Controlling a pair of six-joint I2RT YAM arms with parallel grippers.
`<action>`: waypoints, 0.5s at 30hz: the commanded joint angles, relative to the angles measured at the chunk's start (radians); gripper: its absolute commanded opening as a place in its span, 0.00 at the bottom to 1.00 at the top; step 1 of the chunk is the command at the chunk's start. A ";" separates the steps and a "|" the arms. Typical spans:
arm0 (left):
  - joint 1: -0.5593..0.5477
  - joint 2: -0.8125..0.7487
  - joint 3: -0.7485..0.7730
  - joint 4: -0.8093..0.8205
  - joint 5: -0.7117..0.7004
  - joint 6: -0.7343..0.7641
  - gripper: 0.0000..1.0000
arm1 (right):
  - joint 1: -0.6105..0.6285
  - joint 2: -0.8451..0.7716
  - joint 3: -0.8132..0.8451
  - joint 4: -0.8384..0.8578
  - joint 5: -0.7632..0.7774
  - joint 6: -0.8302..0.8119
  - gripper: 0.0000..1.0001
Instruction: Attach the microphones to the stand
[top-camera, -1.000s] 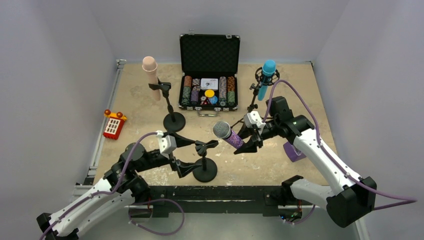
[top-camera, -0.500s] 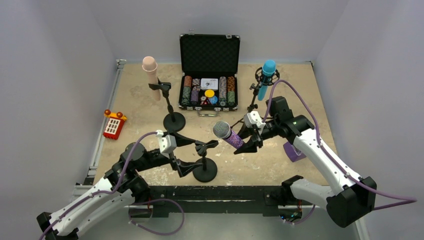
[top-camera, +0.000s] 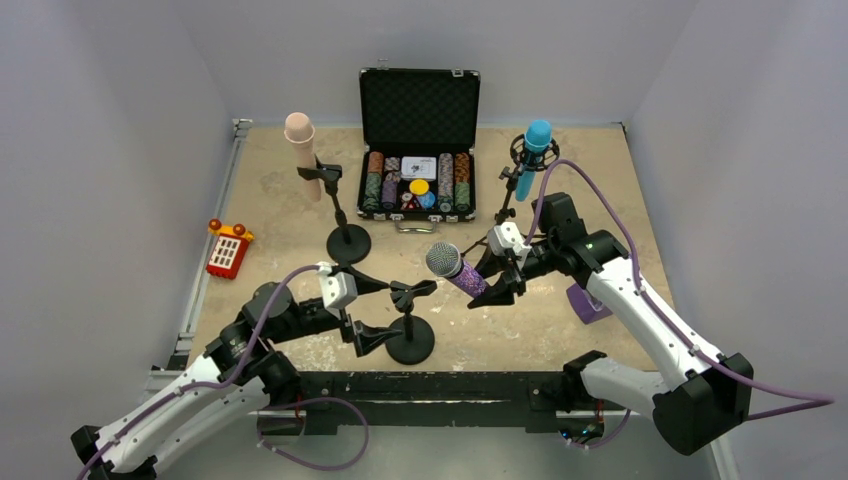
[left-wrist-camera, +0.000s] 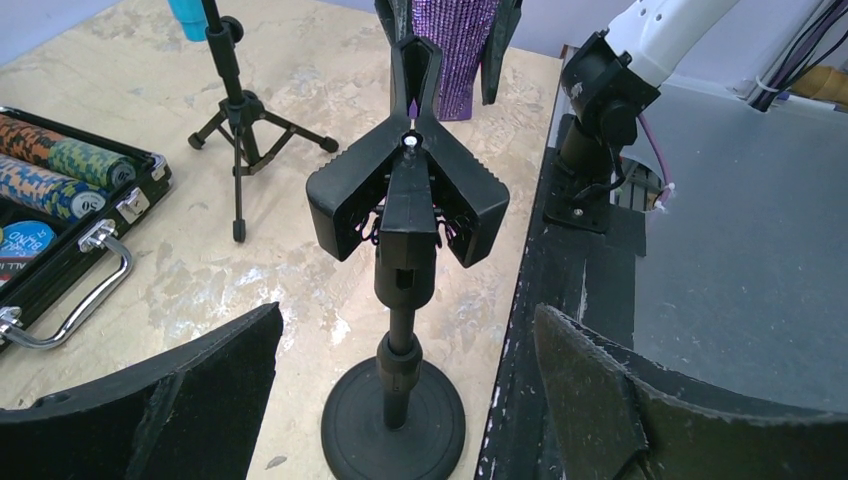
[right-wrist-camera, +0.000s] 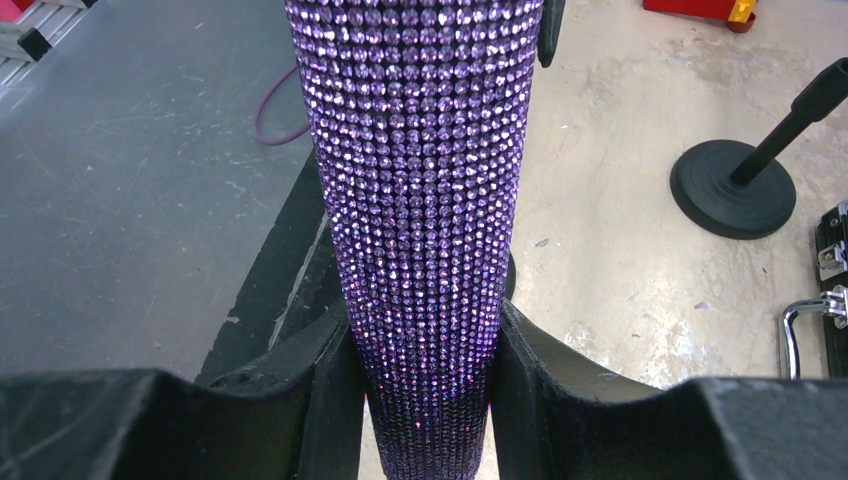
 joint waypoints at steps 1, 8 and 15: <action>0.002 0.004 0.066 -0.035 -0.011 0.036 0.99 | 0.008 -0.011 0.031 0.033 -0.028 -0.002 0.00; 0.004 0.002 0.088 -0.073 -0.023 0.041 0.99 | 0.007 -0.011 0.029 0.039 -0.029 0.004 0.00; 0.003 0.005 0.093 -0.072 -0.012 0.037 0.99 | 0.007 -0.011 0.027 0.041 -0.029 0.007 0.00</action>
